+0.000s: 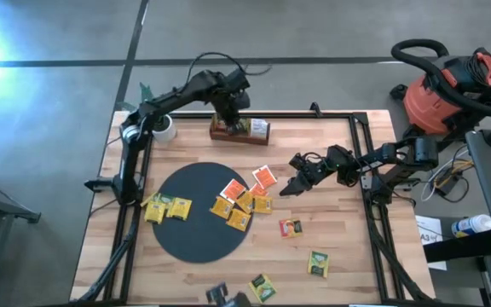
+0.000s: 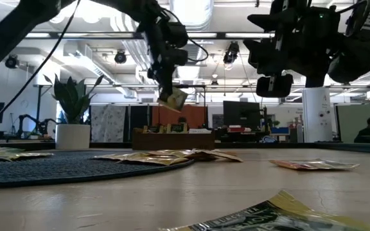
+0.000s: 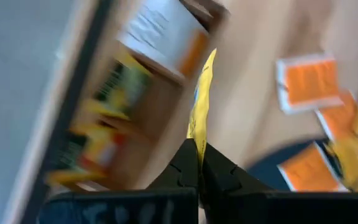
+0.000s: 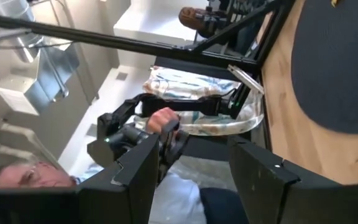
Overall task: Pick & Place Tea
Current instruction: Put the yellow tea bag into the middle section of the wooden organizer
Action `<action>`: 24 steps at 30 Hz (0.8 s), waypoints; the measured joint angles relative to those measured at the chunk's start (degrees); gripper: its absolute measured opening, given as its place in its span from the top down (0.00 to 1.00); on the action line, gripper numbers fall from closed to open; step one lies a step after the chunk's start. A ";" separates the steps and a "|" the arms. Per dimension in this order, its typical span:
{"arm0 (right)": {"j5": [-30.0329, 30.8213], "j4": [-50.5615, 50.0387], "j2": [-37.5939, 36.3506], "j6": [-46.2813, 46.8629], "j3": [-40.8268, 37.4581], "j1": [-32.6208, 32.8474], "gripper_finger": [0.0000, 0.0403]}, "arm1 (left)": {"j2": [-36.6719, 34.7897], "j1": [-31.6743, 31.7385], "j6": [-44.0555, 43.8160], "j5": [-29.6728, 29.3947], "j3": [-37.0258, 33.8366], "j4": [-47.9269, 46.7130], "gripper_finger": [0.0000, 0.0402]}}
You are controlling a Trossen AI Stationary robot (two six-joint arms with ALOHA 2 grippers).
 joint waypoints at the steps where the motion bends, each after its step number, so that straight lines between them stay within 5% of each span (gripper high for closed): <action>1: -0.01 0.05 -0.02 -0.90 0.03 0.01 0.54 | -0.19 -1.07 -0.27 0.34 -0.24 -1.43 1.00; 7: 3.54 0.07 -0.04 -7.56 2.37 -2.04 0.54 | -6.01 -9.51 -1.50 2.77 -2.14 -8.09 1.00; 15: 9.01 -0.62 -0.04 -11.87 13.05 -3.50 0.55 | -9.14 -20.27 -8.40 2.75 -4.24 -1.52 1.00; 24: 8.57 -12.32 -0.09 -18.42 17.27 -3.48 0.81 | -9.98 -23.01 -13.17 -0.22 -4.90 -1.55 1.00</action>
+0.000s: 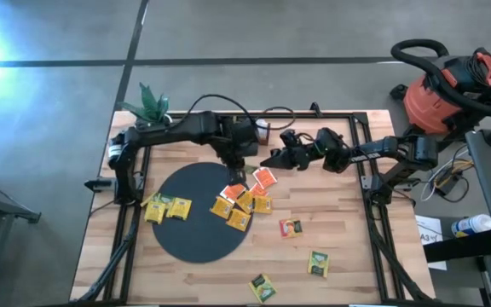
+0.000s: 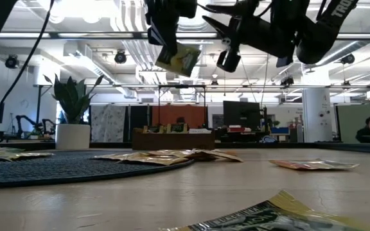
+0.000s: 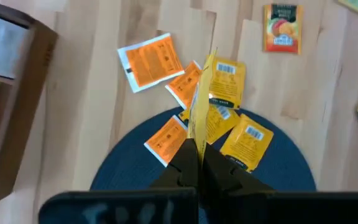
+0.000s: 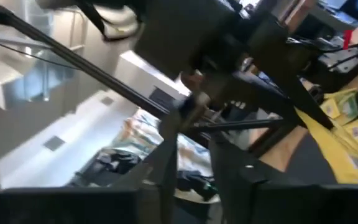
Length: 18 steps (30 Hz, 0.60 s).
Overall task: Pick & Place Tea
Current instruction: Put the yellow tea bag into the middle section of the wooden organizer
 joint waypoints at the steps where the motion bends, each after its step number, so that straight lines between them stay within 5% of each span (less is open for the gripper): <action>1: 0.00 -0.02 0.01 -0.37 -0.07 0.00 0.85 | -0.28 0.02 -0.30 0.38 0.00 -0.01 1.00; 5: -0.33 0.01 0.00 -0.47 -0.20 0.00 0.96 | -0.58 -0.11 -0.92 1.83 0.00 1.18 1.00; 18: -2.86 -3.77 0.28 2.85 -0.17 0.39 0.98 | -0.37 -1.81 -0.27 5.38 -0.01 7.19 1.00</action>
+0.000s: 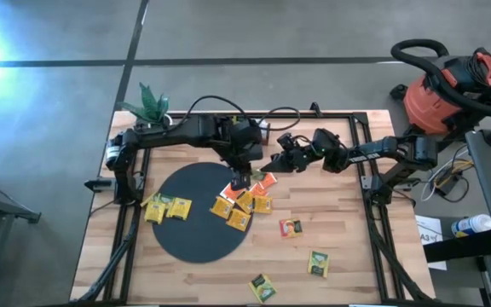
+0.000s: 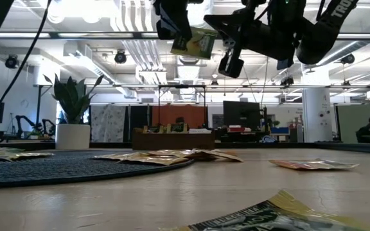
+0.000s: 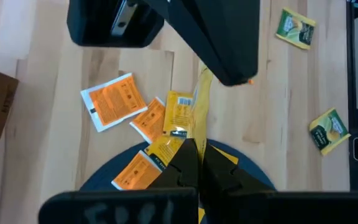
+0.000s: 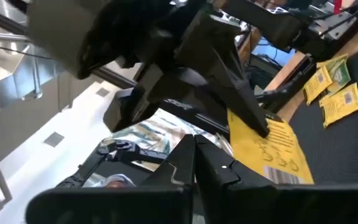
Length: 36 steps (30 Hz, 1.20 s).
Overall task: Pick & Place Tea
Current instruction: Put the yellow tea bag into the middle section of the wooden organizer
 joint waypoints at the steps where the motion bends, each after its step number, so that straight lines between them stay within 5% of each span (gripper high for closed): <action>1: -0.14 -0.30 -0.02 0.00 0.00 0.06 0.98 | 0.01 0.02 0.00 0.00 0.01 0.20 1.00; 19: -2.11 -2.25 -0.04 0.29 0.02 0.76 0.98 | 0.06 -0.33 0.99 -0.26 -0.01 1.42 1.00; 27: -2.08 -2.13 -0.36 0.08 0.02 0.90 0.98 | 0.29 2.38 14.19 -22.19 -0.01 -5.38 1.00; 36: -1.86 -2.06 -3.14 -0.01 -1.16 2.37 0.98 | 4.66 15.13 18.42 -20.98 -0.01 -5.78 1.00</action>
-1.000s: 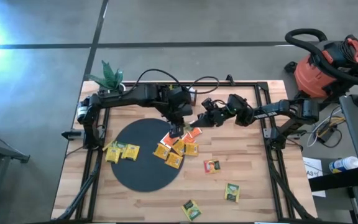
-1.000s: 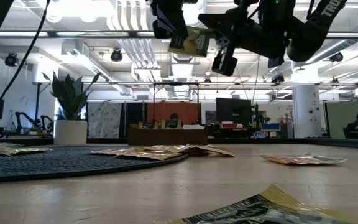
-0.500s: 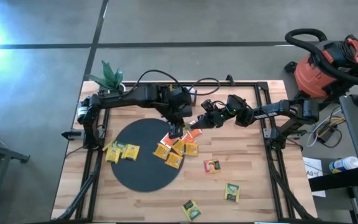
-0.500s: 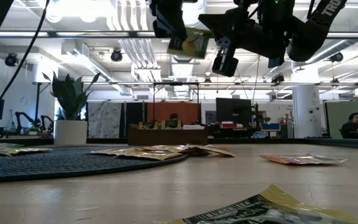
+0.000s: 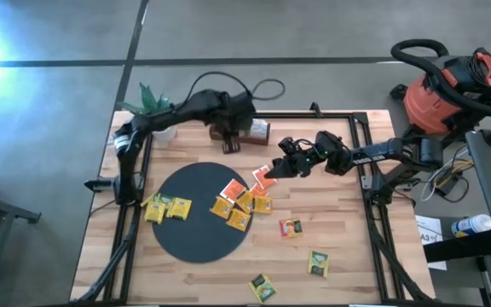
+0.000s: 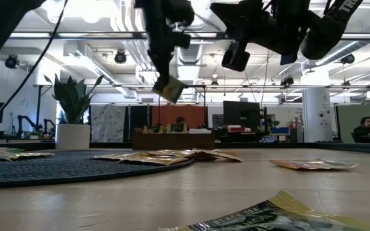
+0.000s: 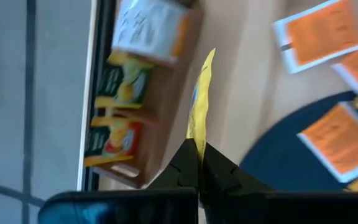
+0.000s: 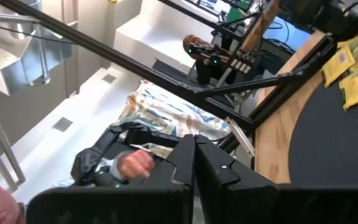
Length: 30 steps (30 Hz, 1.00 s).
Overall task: Pick & Place Tea
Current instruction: Put the yellow tea bag into the middle section of the wooden organizer
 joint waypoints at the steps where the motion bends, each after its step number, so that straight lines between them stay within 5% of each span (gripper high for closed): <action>1: 0.29 -0.09 -0.18 0.02 -0.35 0.33 0.98 | 0.72 0.78 0.37 0.41 0.00 -0.02 1.00; 11: 6.94 -0.14 -1.18 0.51 -7.93 1.11 0.98 | 1.93 -0.76 2.73 5.83 -1.21 -9.11 1.00; 16: 7.59 -0.02 -1.21 0.59 -9.85 1.10 0.98 | 1.91 -2.23 0.72 2.89 -4.61 -17.85 1.00; 25: 7.69 -0.14 -1.21 0.33 -10.21 1.10 0.98 | 1.95 -5.61 2.36 -2.21 -14.00 -18.13 1.00; 30: 7.67 -1.16 -1.21 -1.77 -10.21 1.10 0.98 | 1.55 -6.60 -0.63 5.53 -11.46 -17.00 1.00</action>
